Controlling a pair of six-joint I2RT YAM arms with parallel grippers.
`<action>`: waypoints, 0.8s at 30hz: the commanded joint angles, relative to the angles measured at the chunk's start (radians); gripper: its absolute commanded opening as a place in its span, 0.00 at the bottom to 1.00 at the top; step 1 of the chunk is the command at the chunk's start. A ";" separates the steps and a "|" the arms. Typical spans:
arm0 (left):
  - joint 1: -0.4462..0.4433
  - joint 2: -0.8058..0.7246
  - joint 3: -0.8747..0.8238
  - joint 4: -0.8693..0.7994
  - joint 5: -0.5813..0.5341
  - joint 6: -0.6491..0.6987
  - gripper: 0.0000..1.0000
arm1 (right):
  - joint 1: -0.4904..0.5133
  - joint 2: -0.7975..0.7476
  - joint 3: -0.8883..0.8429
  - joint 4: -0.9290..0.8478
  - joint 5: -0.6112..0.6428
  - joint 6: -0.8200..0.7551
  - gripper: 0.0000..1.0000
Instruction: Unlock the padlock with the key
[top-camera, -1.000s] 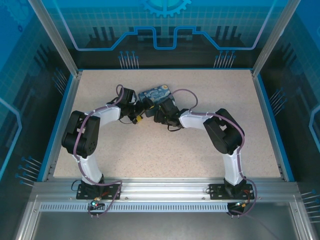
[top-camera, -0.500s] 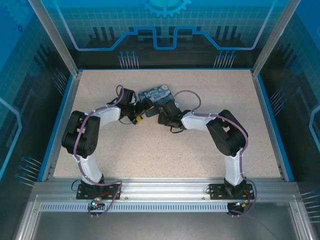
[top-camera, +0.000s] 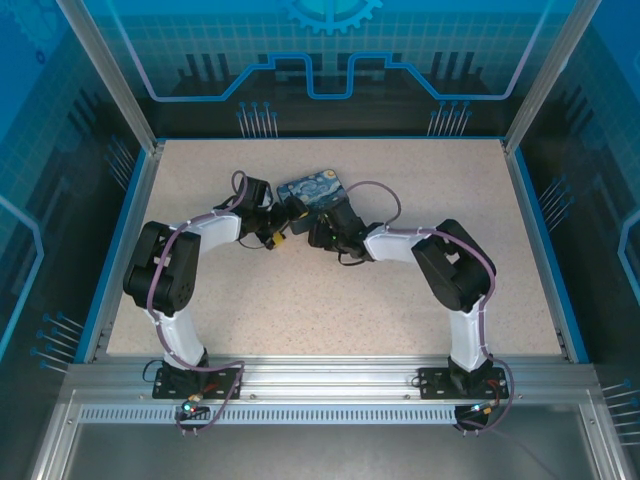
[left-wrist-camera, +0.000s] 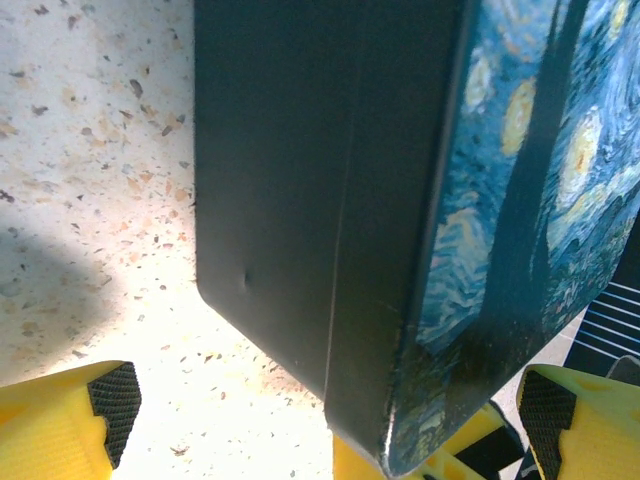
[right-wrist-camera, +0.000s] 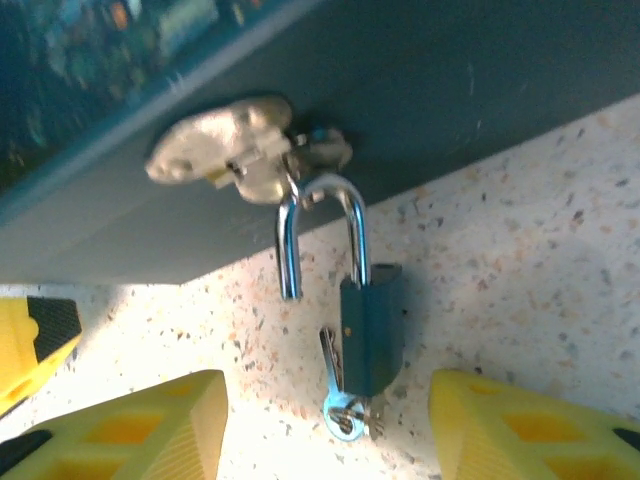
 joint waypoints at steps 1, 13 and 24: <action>0.004 0.016 -0.016 0.013 0.010 -0.006 0.99 | -0.029 -0.067 -0.083 0.110 -0.059 0.004 0.59; 0.005 0.020 -0.018 0.018 0.012 -0.014 0.99 | -0.199 -0.086 -0.293 0.496 -0.275 0.195 0.59; 0.006 0.026 -0.019 0.017 0.016 -0.017 0.99 | -0.198 0.008 -0.231 0.576 -0.346 0.206 0.54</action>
